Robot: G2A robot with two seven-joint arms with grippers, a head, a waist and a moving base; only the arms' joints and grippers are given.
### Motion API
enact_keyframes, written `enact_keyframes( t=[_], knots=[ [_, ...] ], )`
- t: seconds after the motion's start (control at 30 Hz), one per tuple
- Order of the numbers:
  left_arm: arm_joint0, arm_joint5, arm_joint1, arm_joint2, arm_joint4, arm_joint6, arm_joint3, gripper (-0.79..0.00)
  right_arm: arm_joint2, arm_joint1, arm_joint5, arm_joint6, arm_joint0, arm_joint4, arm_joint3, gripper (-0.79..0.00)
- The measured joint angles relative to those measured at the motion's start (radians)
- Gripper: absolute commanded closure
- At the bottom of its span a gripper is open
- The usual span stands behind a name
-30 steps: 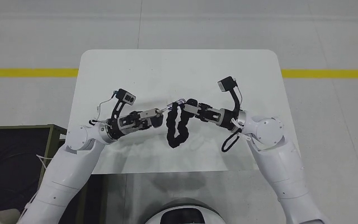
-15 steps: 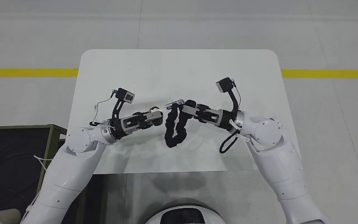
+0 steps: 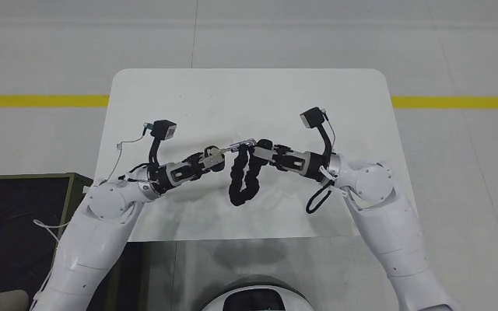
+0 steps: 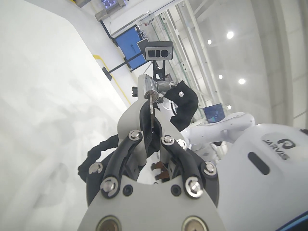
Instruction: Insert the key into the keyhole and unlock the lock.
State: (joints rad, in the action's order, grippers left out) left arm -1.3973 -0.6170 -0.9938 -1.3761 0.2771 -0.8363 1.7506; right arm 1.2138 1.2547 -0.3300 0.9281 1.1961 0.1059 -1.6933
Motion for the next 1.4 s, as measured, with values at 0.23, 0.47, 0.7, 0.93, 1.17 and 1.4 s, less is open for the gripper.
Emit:
enact_keyframes(
  t=[0.23,0.47,0.7,0.93,1.17,1.4],
  knots=[
    [-0.057,-0.110,-0.012,-0.020,-0.292,0.167,0.065,0.000,-0.005,-0.002,-0.001,0.002,-0.006,0.012,0.005,0.000],
    [-0.098,-0.132,-0.027,-0.038,-0.574,0.365,0.113,0.000,-0.010,-0.004,-0.002,0.001,-0.010,0.023,0.013,0.000],
    [-0.118,-0.162,-0.033,-0.013,-0.650,0.406,0.108,-0.785,-0.018,-0.006,-0.003,0.002,-0.017,0.031,0.020,0.000],
    [-0.098,-0.191,-0.022,-0.014,-0.361,0.275,0.053,-0.785,-0.019,-0.009,0.000,-0.004,-0.016,0.034,0.020,0.000],
    [-0.056,-0.197,-0.007,-0.015,-0.006,0.048,-0.002,-0.785,-0.015,-0.013,0.008,-0.005,-0.010,0.027,0.011,0.000],
    [-0.057,-0.191,-0.007,-0.015,-0.023,0.072,-0.001,-0.785,-0.015,-0.014,0.011,-0.003,-0.011,0.026,0.006,0.000]
  ],
)
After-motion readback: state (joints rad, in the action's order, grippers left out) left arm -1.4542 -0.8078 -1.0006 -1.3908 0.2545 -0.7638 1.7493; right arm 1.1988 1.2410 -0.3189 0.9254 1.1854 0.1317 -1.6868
